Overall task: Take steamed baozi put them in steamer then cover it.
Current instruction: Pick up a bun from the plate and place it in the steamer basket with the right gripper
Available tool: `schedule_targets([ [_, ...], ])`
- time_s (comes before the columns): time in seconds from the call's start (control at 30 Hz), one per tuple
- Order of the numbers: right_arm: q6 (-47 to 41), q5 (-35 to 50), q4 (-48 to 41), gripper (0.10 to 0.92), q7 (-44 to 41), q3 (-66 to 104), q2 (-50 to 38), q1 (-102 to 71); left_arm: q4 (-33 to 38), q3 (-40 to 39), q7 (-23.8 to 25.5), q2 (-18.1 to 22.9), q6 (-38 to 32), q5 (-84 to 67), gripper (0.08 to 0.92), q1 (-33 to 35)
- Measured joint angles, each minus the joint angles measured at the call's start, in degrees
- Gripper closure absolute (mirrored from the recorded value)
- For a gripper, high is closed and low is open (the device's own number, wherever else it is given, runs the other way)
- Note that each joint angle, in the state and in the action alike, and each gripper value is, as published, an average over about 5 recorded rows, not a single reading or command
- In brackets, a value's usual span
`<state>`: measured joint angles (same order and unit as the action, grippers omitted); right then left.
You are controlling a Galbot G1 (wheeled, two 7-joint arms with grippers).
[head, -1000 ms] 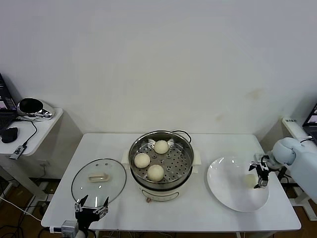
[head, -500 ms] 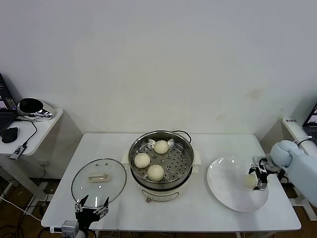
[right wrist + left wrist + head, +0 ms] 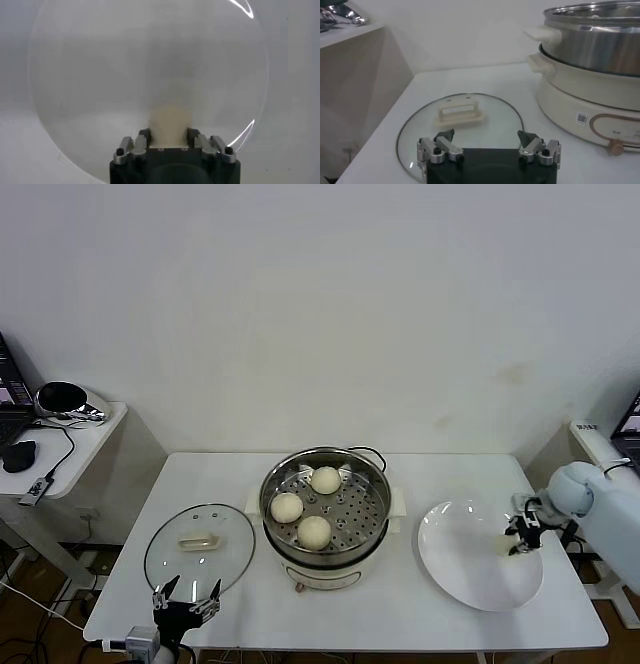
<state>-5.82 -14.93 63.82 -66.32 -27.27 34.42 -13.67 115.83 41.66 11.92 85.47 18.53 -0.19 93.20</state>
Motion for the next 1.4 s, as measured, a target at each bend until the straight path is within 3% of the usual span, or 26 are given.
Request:
schedule_targets([
  [0.53,-8.10,17.22,12.74,0.626,-2.38,-22.25,-0.58,26.26,2.20,-0.53,-1.05,-0.37,0.05,-0.07,0.177,-0.65],
  [0.97,-16.41,34.95,13.15,0.626,-0.78,-39.57,14.28,45.16,3.63,0.73,-1.80,-0.47,0.62,-0.37,0.177,-1.30],
  [1.4,-21.40,40.14,9.08,0.625,1.08,-47.00,28.34,47.94,3.11,1.27,-1.93,-0.53,0.56,-1.34,0.177,-1.79],
])
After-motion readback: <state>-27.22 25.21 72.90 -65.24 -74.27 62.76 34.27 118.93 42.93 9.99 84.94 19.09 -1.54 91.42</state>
